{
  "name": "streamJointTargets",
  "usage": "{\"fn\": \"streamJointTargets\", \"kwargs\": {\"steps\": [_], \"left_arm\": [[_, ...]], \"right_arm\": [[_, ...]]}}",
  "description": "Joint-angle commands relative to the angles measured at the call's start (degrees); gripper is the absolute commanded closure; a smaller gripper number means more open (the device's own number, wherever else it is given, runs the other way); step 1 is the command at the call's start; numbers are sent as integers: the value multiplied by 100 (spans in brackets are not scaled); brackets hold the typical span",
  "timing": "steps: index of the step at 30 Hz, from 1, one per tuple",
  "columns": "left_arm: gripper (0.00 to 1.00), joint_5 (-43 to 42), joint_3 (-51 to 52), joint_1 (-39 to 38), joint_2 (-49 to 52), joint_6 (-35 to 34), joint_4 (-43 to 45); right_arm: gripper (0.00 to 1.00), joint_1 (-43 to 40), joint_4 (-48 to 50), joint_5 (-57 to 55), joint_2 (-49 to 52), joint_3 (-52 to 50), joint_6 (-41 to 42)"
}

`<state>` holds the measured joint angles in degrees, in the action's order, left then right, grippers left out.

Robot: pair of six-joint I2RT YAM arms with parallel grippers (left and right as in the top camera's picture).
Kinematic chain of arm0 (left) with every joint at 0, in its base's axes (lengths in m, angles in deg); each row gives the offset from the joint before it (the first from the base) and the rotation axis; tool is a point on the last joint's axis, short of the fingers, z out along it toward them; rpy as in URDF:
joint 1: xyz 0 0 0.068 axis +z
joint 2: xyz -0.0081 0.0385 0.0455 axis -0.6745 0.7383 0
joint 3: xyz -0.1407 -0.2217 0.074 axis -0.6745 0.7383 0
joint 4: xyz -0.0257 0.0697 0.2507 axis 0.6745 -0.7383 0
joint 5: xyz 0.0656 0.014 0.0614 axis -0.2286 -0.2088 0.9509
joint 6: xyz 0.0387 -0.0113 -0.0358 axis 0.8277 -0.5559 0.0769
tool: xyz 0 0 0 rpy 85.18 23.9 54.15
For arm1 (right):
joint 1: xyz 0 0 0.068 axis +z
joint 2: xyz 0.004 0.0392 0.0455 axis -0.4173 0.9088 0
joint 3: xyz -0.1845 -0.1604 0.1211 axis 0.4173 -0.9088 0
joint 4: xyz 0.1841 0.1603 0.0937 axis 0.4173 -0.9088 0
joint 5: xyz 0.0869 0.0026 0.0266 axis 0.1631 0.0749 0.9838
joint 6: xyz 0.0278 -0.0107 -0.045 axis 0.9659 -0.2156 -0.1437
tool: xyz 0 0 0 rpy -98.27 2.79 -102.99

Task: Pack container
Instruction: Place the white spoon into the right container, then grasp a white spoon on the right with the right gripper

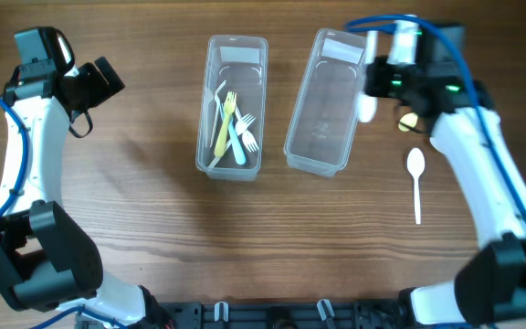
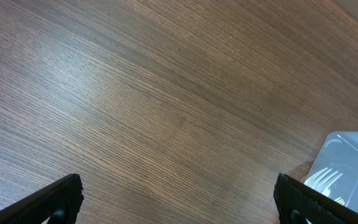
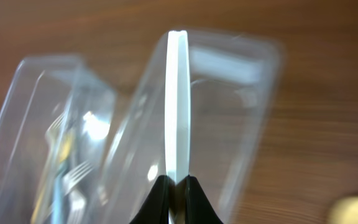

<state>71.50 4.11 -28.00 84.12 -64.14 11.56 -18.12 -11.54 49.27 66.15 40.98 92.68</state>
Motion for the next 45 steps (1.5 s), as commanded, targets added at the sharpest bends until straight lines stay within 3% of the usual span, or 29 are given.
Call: {"fn": "streamJointTargets", "kwargs": {"steps": [1, 2, 3, 5, 7, 9, 15, 17, 18, 22, 31, 41, 45], "left_arm": [[0, 15, -4, 35, -107, -48, 13], [0, 15, -4, 33, -107, -48, 13], [0, 15, -4, 33, -107, -48, 13], [0, 15, -4, 33, -107, -48, 13], [0, 15, -4, 33, -107, -48, 13], [0, 15, -4, 33, -107, -48, 13], [0, 15, -4, 33, -107, -48, 13], [0, 15, -4, 35, -107, -48, 13], [0, 15, -4, 33, -107, -48, 13], [0, 15, -4, 35, -107, -48, 13], [0, 15, -4, 33, -107, -48, 13], [0, 15, -4, 33, -107, -48, 13], [0, 15, -4, 35, -107, -48, 13]], "right_arm": [[96, 531, 149, 243, 570, -81, 197], [88, 601, 216, 243, 682, -81, 199], [50, 616, 293, 245, 748, -81, 199], [33, 595, 387, 42, 717, -70, 179], [25, 420, 341, -446, 503, -13, 109], [24, 105, 166, -927, 216, -13, 35], [19, -1659, -1228, -2264, -66, -15, 1325], [10, -2100, -1451, -2470, -31, -15, 1915], [0, -2337, -1504, -2463, -15, -17, 2323], [0, -2874, -1554, -2472, -7, -94, 3884], [1, -2900, -1362, -2214, 1172, -553, 5899], [13, -2894, -962, -1674, 1906, -553, 6841], [29, -2892, -975, -1644, 2004, -553, 6946]]}}
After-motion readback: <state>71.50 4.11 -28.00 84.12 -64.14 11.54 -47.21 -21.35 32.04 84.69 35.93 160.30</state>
